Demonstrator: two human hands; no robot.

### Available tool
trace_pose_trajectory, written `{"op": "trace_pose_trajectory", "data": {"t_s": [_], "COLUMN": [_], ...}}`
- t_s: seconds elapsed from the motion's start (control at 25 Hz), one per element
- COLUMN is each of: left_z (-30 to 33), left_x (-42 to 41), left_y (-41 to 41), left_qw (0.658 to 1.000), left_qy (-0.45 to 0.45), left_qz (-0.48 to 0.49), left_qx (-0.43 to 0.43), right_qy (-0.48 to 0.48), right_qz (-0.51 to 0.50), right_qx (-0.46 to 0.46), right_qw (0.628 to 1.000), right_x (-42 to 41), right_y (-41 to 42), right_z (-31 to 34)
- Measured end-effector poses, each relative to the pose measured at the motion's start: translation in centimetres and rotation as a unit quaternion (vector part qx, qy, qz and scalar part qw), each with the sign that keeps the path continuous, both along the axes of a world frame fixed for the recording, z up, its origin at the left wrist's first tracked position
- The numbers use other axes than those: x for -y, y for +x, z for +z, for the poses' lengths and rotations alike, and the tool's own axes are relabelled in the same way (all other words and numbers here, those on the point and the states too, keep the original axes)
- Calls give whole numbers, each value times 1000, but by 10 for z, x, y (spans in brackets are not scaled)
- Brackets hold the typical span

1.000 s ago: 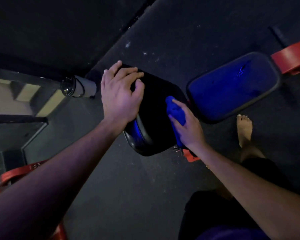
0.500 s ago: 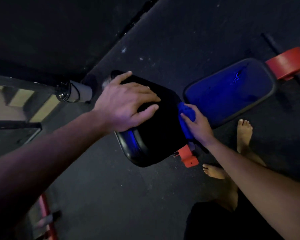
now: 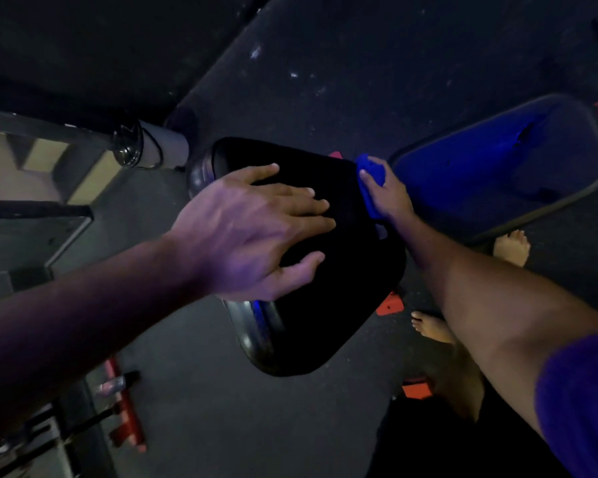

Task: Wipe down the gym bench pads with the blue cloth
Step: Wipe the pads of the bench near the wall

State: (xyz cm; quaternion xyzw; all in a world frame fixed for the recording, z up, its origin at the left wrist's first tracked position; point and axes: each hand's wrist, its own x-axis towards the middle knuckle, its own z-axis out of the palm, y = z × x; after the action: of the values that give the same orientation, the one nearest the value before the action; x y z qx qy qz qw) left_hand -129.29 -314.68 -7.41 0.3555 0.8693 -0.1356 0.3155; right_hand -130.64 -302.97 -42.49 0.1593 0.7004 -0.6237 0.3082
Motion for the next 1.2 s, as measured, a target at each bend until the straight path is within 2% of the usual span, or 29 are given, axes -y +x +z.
{"op": "trace_pose_trajectory", "data": {"t_s": [0.12,0.16,0.24,0.36,0.44,0.52,0.64,0.68,0.72,0.88,0.92,1.0,1.12,1.2], "left_z": [-2,-2,-2,-5,-7,-5,-1,-1,-2,-7,-8,-5,1,0], "left_x": [1,1,2,3,4,5,2,2,3,6,8,7,1,-3], "left_y": [1,0,-2,0,0,-1,1,0,0,2,2,2,2,1], "left_qw": [1000,1000,1000,999,999,999,999,999,999,997,997,997,999,1000], "left_qy": [5,7,15,38,47,49,35,34,38,70,73,67,33,30], "left_qz": [6,7,8,12,7,2,4,6,8,5,3,2,-1,0], "left_qx": [-1,-1,0,-9,-7,-10,-7,-5,-3,-28,-29,-24,-13,-7], "right_qy": [33,39,37,-27,-34,19,78,78,81,37,13,29,75,86], "right_qz": [7,14,6,-42,-38,-28,0,5,3,-40,-42,-26,39,33], "right_qx": [111,120,66,-105,-132,-103,69,96,91,-90,-106,-81,40,40], "right_qw": [993,992,997,993,990,994,995,992,993,994,993,996,996,995], "right_x": [-4,-5,0,-1,-2,3,7,9,12,10,5,-1,-16,-26], "right_y": [-18,-22,-15,26,33,10,-31,-37,-37,16,26,26,9,4], "right_z": [-18,-16,1,34,35,19,1,3,8,35,35,19,-4,-2]}}
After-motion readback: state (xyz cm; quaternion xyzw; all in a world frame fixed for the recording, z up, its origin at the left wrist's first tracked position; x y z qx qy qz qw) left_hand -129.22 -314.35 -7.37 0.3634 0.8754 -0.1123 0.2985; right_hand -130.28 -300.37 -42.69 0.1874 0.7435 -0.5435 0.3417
